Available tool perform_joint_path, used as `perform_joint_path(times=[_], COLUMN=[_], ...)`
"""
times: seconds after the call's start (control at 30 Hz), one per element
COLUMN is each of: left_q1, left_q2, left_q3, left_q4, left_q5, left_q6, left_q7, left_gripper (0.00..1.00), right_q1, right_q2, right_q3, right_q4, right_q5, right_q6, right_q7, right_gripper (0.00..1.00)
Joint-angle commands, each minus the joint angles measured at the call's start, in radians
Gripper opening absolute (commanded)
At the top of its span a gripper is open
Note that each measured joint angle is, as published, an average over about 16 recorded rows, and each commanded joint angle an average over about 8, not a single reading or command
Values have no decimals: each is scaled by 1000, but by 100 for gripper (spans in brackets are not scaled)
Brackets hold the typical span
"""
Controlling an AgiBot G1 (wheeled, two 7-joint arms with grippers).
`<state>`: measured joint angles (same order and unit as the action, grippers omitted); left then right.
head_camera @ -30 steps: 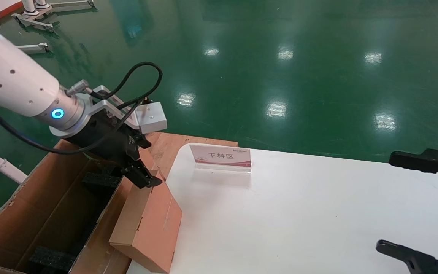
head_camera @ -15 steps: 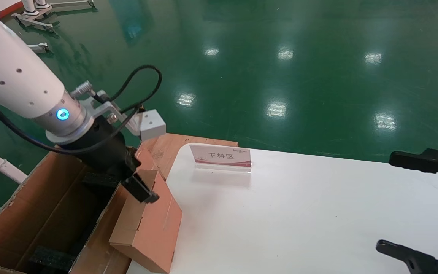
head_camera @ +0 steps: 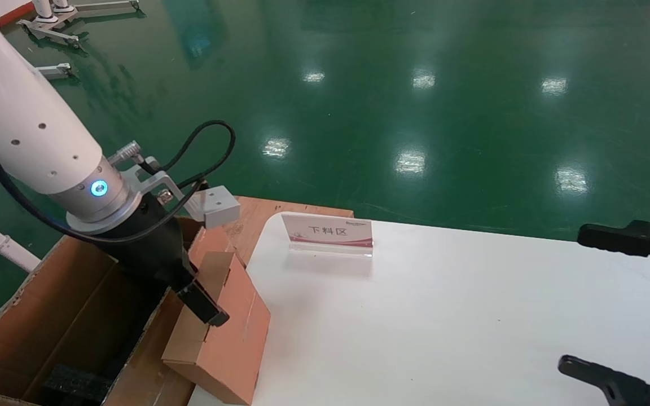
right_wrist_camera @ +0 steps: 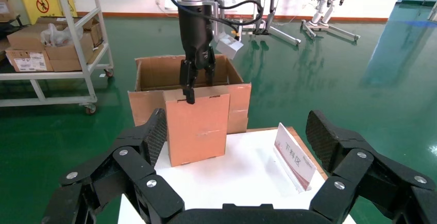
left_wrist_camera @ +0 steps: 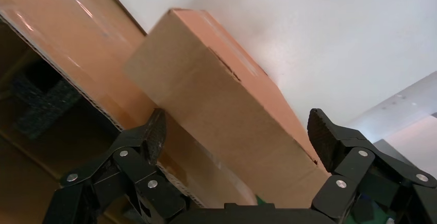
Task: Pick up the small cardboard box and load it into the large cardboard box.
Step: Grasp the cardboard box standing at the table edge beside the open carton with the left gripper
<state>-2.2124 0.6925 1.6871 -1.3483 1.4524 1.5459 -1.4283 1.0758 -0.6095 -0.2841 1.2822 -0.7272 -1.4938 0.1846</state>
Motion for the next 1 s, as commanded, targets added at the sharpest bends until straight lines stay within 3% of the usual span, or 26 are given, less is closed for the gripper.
perform_joint_path(times=[0.03, 0.8, 0.9, 1.0], left_q1=[-1, 35, 35, 35], left_q2=[-2, -13, -16, -15], left_q3=[13, 78, 77, 76], left_q4=[1, 6, 7, 7], left_q5=[-13, 10, 8, 8], left_q6=[-5, -52, -57, -56], left_q7=[-9, -32, -33, -32], left_gripper=[100, 100, 66, 29], right_q1=[0, 0, 0, 0], right_q2=[0, 1, 1, 1], right_q3=[0, -1, -1, -1], right_q4=[0, 0, 0, 0], right_q5=[0, 1, 1, 2], right_q6=[0, 1, 1, 1], right_q7=[0, -1, -1, -1], right_gripper=[100, 100, 96, 59])
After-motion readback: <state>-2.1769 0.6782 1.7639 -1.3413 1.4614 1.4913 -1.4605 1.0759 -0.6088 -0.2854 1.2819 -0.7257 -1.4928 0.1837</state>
